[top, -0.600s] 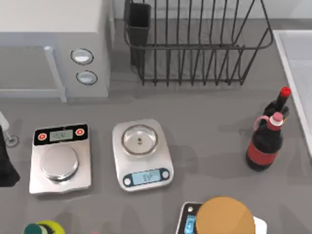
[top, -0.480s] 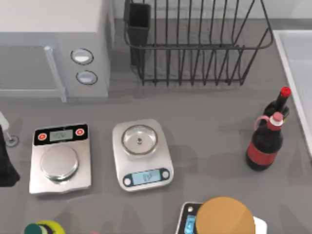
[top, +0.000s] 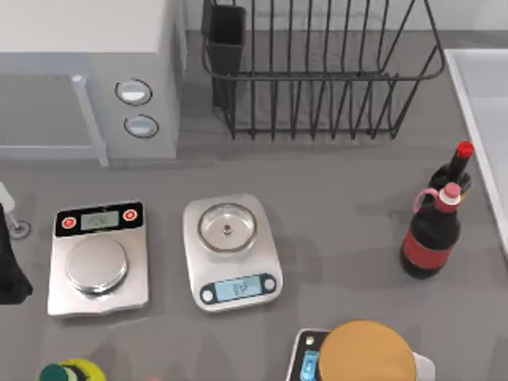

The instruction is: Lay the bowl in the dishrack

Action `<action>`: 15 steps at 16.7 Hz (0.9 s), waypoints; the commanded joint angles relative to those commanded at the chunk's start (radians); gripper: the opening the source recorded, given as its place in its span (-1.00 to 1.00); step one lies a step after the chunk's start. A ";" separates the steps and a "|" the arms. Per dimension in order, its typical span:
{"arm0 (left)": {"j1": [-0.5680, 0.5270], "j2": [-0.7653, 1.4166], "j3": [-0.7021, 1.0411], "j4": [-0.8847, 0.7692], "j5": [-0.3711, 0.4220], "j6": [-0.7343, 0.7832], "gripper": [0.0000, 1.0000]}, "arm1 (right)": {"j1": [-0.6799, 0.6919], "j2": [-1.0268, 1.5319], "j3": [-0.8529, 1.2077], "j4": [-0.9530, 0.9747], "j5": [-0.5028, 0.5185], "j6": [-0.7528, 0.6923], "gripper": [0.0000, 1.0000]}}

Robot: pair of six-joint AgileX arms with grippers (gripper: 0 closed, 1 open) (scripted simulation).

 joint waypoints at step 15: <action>0.000 0.000 0.000 0.000 0.000 0.000 1.00 | -0.496 1.233 0.909 -0.847 0.004 -0.489 1.00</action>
